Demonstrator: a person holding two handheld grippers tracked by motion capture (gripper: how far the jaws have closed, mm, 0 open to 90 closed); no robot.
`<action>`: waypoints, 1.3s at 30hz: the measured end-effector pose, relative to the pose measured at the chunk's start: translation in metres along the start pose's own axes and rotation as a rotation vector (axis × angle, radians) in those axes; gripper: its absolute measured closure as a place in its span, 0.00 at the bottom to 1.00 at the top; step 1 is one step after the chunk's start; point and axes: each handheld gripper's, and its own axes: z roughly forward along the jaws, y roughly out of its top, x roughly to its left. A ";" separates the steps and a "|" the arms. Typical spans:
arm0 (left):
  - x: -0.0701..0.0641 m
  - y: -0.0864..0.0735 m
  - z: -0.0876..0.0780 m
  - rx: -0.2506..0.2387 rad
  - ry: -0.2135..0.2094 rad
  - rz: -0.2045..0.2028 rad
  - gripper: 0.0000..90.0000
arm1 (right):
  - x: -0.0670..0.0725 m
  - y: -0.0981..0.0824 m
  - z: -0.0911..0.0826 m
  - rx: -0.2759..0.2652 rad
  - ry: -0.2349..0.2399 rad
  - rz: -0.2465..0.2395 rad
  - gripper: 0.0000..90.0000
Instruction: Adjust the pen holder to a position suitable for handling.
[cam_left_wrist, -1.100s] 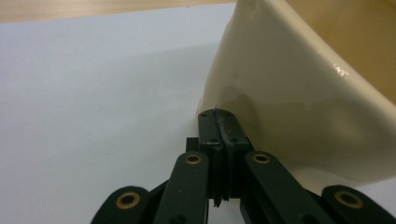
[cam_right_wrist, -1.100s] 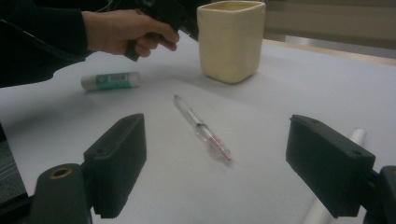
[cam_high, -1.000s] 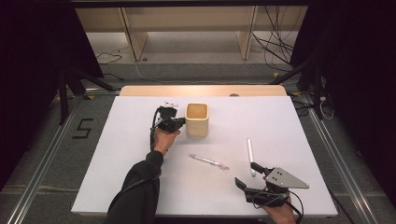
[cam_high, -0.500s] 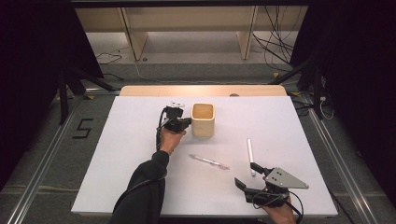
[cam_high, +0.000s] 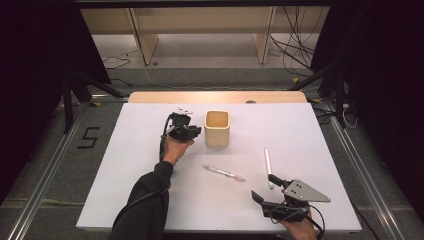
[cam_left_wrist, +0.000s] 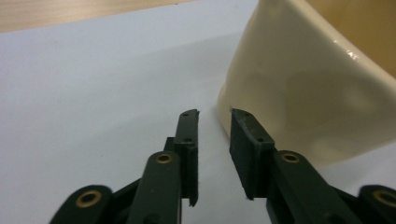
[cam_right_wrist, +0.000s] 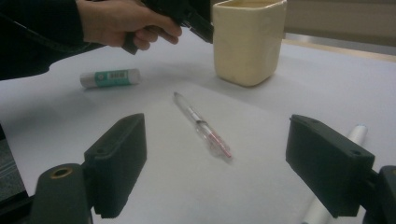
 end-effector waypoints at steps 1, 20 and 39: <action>0.002 0.000 -0.002 0.001 -0.007 -0.008 0.76 | 0.000 0.000 0.000 -0.001 -0.001 0.000 0.23; 0.022 -0.019 -0.059 0.043 -0.053 -0.019 0.36 | 0.000 0.000 0.000 0.000 -0.006 0.001 0.23; 0.022 -0.063 -0.094 0.076 -0.088 0.054 0.24 | 0.001 0.000 0.001 -0.003 -0.003 0.011 0.23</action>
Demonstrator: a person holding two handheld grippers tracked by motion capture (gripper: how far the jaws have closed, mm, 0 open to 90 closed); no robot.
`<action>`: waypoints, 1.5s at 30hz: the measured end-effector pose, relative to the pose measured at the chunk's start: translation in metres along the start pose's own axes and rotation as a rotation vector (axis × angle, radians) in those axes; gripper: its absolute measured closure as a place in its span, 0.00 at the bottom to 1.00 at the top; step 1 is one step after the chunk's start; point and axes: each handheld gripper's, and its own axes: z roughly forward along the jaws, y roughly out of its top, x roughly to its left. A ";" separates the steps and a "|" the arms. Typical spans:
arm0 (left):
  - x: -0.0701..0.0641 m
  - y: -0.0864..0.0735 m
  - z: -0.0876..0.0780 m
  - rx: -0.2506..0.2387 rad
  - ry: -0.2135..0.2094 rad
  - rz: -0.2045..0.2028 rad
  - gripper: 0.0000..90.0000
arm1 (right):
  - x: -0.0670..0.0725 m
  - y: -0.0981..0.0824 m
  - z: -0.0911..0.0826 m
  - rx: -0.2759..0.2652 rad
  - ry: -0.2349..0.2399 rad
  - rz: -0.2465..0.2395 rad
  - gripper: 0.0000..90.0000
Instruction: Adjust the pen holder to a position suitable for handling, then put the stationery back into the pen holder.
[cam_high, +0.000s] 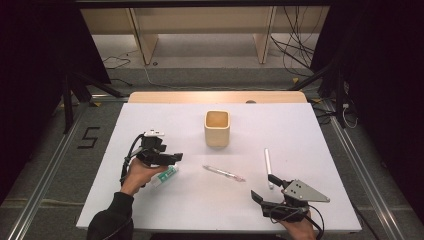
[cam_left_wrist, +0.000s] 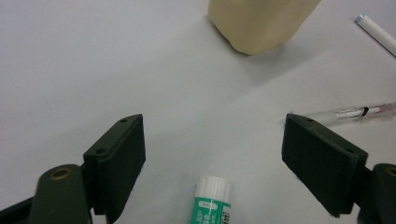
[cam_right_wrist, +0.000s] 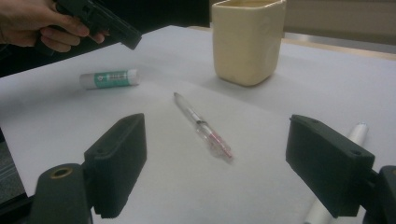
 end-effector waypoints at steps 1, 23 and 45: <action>-0.001 -0.001 0.000 0.007 0.001 0.008 0.23 | 0.000 0.000 0.000 -0.001 0.001 -0.002 0.23; 0.004 -0.023 -0.013 0.088 0.026 0.040 0.22 | 0.000 -0.001 0.000 0.005 0.006 -0.004 0.23; 0.001 -0.034 -0.014 0.228 0.072 0.130 0.24 | 0.002 -0.001 0.001 0.013 0.008 -0.014 0.23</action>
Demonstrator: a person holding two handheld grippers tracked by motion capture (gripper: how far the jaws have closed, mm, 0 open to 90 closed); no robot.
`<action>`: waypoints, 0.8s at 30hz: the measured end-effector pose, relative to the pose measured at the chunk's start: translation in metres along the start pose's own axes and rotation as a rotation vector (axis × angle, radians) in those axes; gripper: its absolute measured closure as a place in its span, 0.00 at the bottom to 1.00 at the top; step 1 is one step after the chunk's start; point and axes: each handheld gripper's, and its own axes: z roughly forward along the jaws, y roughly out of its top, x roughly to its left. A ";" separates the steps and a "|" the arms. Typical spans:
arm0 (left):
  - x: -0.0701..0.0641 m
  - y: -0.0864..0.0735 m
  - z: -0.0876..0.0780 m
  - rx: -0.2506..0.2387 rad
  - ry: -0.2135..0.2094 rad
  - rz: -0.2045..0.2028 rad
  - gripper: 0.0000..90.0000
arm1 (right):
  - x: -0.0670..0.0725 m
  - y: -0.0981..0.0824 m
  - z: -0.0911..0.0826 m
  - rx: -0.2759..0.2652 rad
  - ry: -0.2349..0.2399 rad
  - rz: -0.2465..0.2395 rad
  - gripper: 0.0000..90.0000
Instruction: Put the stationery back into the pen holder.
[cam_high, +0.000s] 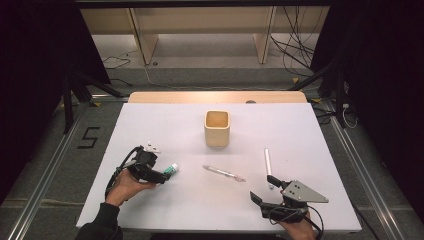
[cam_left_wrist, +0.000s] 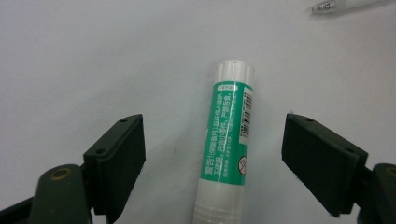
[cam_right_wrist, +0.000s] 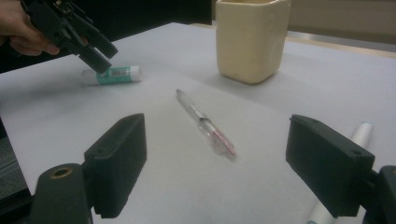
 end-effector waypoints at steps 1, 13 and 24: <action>0.000 0.000 0.000 0.005 0.001 0.006 0.25 | 0.000 0.000 0.000 -0.003 -0.001 0.001 0.23; -0.001 -0.003 0.003 0.075 -0.040 0.062 0.41 | 0.001 0.000 0.001 -0.002 -0.002 -0.006 0.23; -0.002 -0.004 0.004 0.103 -0.039 0.079 0.49 | 0.002 0.000 0.001 -0.001 -0.001 -0.010 0.23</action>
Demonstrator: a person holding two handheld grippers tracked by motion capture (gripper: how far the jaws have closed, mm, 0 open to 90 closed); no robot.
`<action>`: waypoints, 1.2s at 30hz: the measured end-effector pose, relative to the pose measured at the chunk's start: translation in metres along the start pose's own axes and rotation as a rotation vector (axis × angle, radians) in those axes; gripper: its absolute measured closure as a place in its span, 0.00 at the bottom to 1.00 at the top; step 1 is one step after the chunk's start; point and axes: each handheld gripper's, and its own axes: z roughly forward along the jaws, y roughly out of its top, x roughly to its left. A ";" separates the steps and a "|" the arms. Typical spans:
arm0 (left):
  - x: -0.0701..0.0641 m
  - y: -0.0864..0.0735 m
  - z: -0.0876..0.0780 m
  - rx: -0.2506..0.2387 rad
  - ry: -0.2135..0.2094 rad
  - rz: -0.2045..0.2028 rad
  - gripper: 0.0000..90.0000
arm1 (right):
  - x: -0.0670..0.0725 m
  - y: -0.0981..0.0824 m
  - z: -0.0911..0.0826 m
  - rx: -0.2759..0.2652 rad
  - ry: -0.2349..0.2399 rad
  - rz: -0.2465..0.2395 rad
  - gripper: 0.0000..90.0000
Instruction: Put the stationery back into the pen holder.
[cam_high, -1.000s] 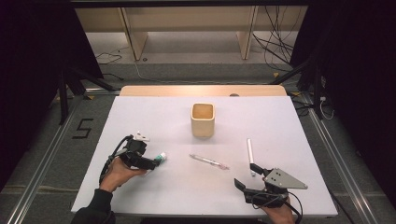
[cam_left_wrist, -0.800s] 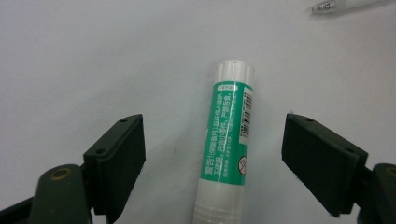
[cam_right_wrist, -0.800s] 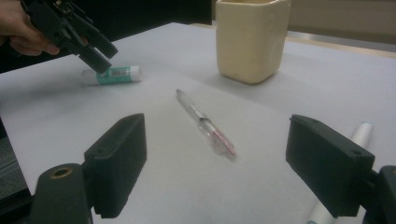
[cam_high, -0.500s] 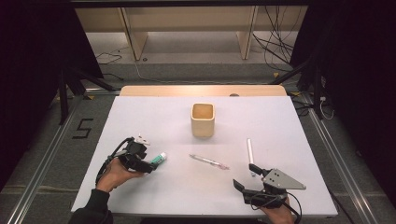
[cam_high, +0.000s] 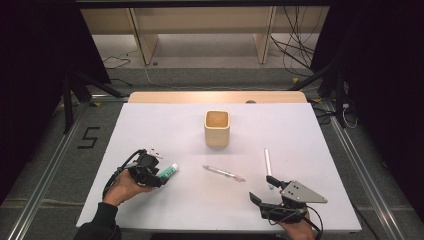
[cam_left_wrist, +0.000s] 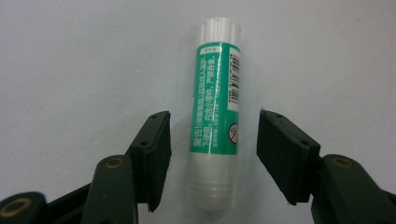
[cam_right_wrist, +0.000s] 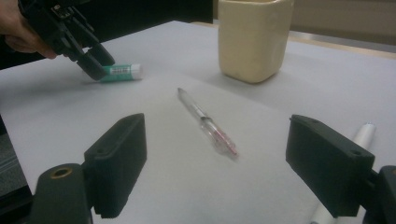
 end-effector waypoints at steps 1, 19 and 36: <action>0.000 0.000 0.000 0.003 -0.001 0.002 0.51 | 0.000 0.000 0.000 -0.002 0.000 -0.001 0.23; -0.001 -0.004 0.006 0.061 0.014 0.060 0.68 | 0.001 0.000 0.000 0.006 0.002 -0.004 0.23; -0.004 -0.002 0.002 0.021 -0.020 0.076 0.72 | 0.001 0.000 0.000 0.006 0.006 -0.003 0.24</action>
